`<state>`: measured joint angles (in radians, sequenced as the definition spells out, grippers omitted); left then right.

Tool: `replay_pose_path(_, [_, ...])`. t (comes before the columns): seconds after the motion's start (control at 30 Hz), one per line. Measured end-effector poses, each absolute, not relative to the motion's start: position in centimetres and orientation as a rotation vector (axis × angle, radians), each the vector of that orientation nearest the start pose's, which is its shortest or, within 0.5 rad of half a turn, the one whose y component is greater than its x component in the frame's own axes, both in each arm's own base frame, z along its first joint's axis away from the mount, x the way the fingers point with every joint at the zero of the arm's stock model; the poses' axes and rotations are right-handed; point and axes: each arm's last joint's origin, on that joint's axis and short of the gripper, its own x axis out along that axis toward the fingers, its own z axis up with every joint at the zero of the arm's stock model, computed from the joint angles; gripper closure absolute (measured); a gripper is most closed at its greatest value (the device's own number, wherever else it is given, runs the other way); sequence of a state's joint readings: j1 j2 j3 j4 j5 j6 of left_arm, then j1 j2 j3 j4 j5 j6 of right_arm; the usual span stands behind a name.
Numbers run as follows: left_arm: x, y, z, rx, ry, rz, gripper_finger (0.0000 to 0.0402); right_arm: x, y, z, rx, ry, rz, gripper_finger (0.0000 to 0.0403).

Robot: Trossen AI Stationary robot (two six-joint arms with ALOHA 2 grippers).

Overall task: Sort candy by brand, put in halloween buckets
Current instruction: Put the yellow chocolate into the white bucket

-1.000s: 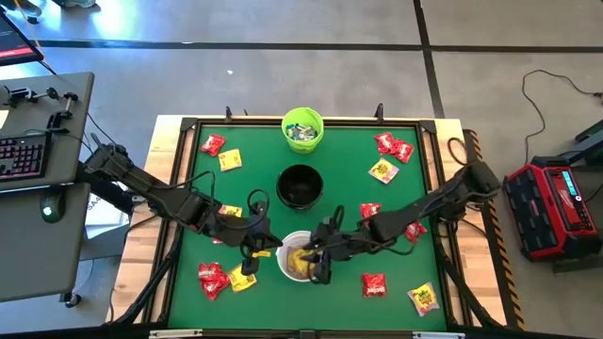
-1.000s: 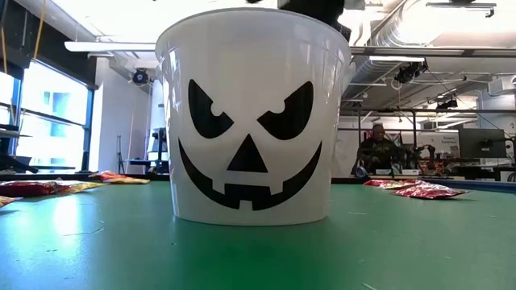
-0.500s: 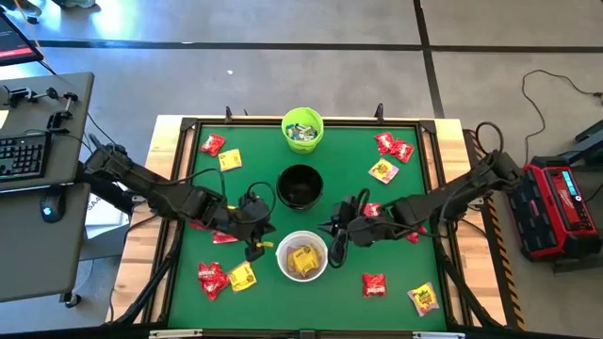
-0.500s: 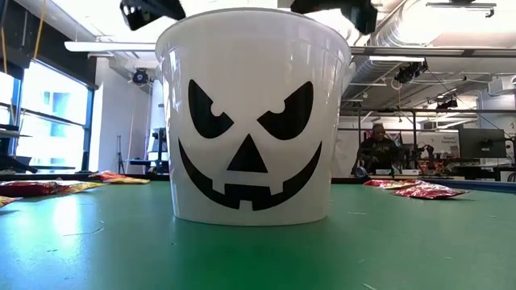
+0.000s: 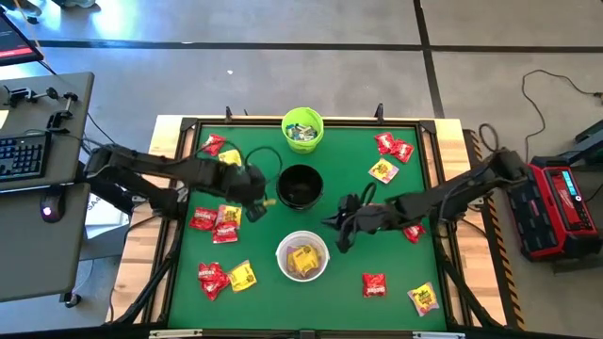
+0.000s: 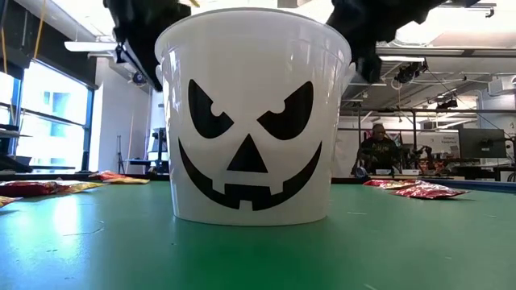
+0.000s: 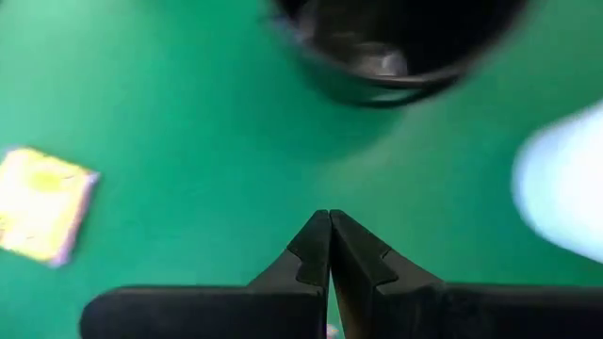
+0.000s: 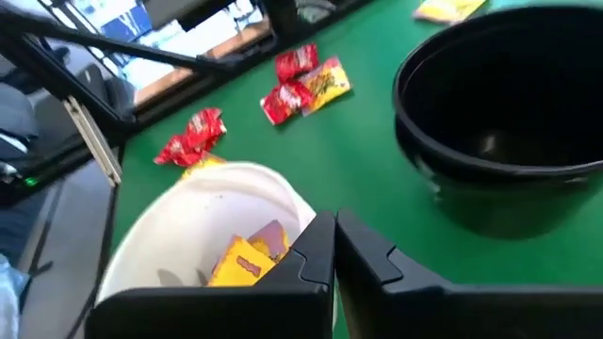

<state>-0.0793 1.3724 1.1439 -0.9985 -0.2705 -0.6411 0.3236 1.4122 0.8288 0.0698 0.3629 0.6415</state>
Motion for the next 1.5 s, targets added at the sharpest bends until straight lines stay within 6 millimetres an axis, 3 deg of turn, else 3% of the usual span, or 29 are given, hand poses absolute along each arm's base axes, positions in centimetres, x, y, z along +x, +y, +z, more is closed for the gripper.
replay_pose_path(0.27, [24.4,4.6,27.2,-0.392,1.194,0.627,0.0401,24.8,4.5,24.1,0.435,0.393,-0.214,0.0403])
replay_pose_path(0.47, [23.5,7.4,26.9,-0.478,1.218,0.682,0.04,22.8,2.0,24.3,0.435,0.373,-0.169,0.0403])
replay_pose_path(0.8, [22.6,9.1,26.8,-0.429,1.267,0.677,0.0349,22.5,0.9,24.2,0.266,0.381,-0.181,0.0402])
replay_pose_path(1.2, [21.7,11.2,26.6,-0.26,1.332,0.587,0.0292,22.5,0.3,24.0,0.318,0.337,-0.422,0.0402])
replay_pose_path(1.5, [20.2,11.6,22.3,-0.348,1.389,0.598,0.0288,22.5,0.2,24.0,0.332,0.335,-0.429,0.0402])
